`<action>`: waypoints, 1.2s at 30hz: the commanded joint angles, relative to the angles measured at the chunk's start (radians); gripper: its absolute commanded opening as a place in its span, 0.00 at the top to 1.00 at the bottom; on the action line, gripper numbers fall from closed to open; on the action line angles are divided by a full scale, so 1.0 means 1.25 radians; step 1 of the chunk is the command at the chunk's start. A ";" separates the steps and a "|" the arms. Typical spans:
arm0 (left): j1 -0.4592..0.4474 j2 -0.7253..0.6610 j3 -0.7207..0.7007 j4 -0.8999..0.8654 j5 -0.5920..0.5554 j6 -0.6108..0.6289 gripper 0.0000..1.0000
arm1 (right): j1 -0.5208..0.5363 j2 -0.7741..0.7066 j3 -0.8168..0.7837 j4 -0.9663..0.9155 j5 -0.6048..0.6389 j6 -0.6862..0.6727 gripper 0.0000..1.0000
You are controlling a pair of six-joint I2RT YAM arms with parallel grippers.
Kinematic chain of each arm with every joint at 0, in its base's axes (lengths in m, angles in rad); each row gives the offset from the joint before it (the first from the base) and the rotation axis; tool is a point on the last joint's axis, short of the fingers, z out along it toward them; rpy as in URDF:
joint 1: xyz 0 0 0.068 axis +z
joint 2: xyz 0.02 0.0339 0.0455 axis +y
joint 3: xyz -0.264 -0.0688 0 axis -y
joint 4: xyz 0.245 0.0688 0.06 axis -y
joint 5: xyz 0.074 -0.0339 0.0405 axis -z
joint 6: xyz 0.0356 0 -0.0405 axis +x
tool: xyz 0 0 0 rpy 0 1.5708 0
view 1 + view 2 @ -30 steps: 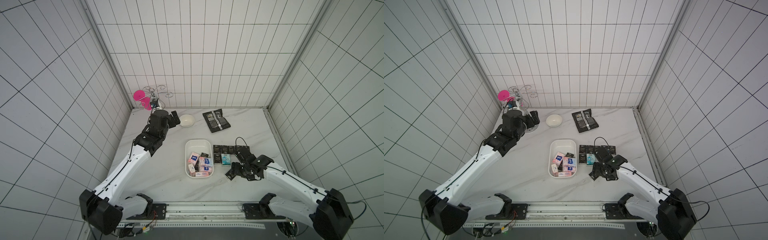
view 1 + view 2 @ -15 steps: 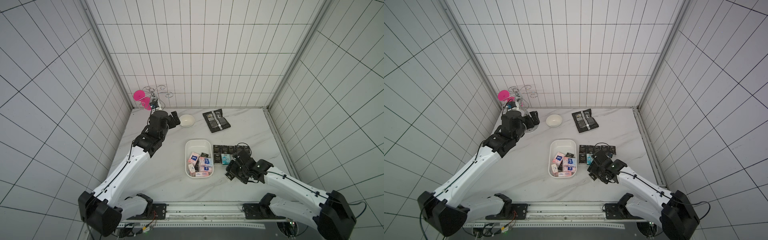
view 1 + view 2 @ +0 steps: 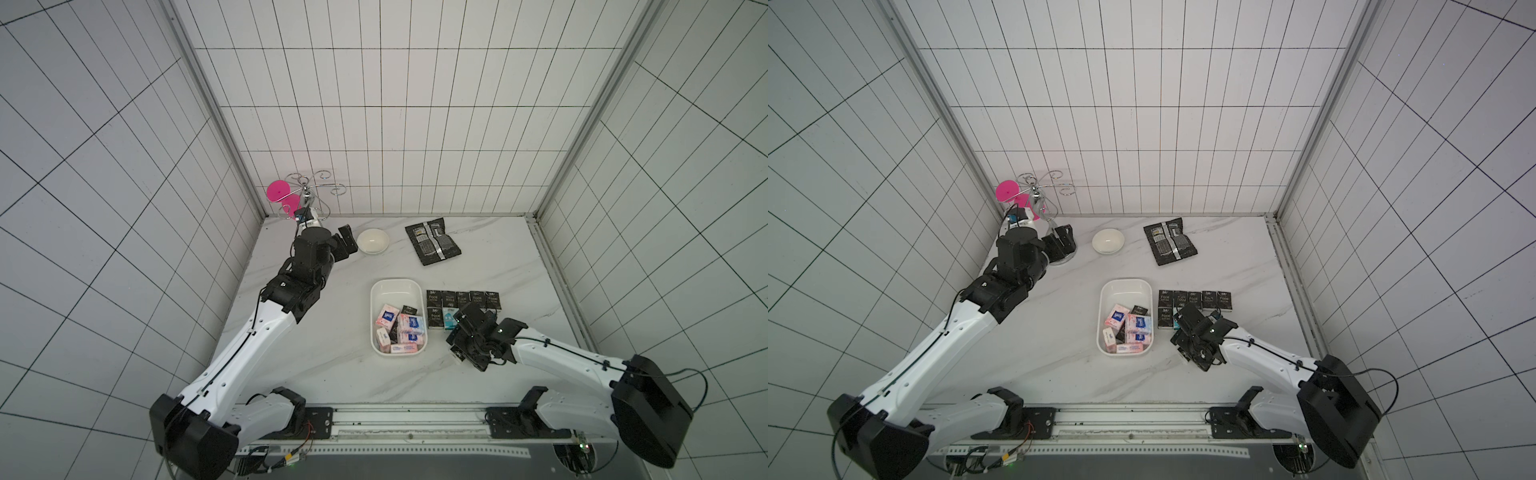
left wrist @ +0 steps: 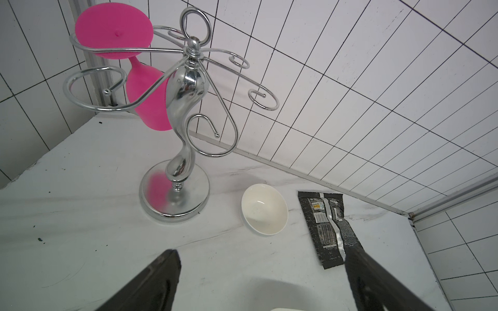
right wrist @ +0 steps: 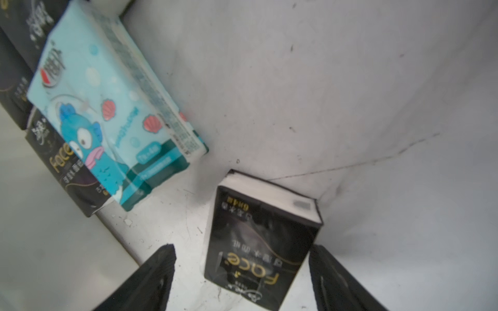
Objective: Take the pocket tissues out of the storage box
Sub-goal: Move the pocket tissues to the center of the board.
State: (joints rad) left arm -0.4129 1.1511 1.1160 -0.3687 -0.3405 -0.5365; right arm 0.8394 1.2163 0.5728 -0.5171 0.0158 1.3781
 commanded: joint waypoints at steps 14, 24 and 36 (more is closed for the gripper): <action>0.032 -0.050 -0.034 0.026 0.021 -0.017 0.02 | -0.007 0.062 0.040 -0.085 0.024 -0.051 0.36; 0.035 -0.050 -0.023 0.021 0.029 -0.017 0.01 | -0.013 -0.046 0.035 -0.201 0.112 -0.146 0.43; 0.033 -0.032 -0.019 0.027 0.045 -0.020 0.01 | -0.062 -0.113 0.046 -0.226 0.111 -0.224 0.36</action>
State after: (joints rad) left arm -0.3756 1.0992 1.0813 -0.3557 -0.2951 -0.5610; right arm 0.7536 1.0832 0.6079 -0.7776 0.1612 1.0988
